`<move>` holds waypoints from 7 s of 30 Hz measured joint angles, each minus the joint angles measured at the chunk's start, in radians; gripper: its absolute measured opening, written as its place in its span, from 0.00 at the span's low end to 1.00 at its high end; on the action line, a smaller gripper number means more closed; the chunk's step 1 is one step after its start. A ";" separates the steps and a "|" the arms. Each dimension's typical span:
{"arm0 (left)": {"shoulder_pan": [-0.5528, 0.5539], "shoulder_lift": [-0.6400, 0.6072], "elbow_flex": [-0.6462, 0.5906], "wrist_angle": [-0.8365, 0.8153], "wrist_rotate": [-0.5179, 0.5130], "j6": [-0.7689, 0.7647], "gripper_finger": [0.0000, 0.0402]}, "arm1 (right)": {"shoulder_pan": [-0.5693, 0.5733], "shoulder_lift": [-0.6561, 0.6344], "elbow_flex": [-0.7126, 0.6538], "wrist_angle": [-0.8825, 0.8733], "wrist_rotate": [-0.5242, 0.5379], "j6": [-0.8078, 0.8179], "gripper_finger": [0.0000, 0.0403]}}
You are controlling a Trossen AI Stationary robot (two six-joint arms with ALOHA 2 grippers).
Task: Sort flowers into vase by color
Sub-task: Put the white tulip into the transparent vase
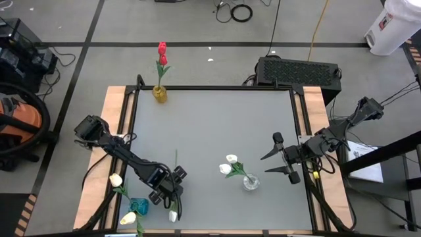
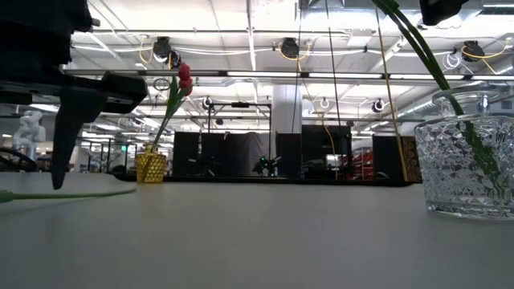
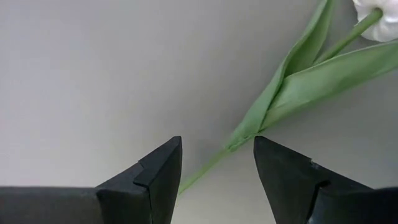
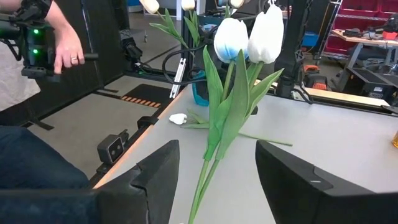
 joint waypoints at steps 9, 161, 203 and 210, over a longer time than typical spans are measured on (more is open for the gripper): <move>0.000 0.000 0.000 -0.006 0.000 -0.001 0.45 | 0.000 0.000 0.000 0.000 0.000 0.000 0.50; 0.260 -0.577 0.166 -0.092 -0.778 0.015 0.00 | 0.000 0.000 0.000 0.000 0.000 0.000 0.50; 0.849 -0.177 0.146 0.905 0.139 0.095 0.00 | 0.000 0.000 0.000 0.000 0.000 0.000 0.50; 0.845 -0.162 0.146 0.999 0.186 0.049 0.00 | 0.000 0.000 0.000 0.001 0.000 0.000 0.50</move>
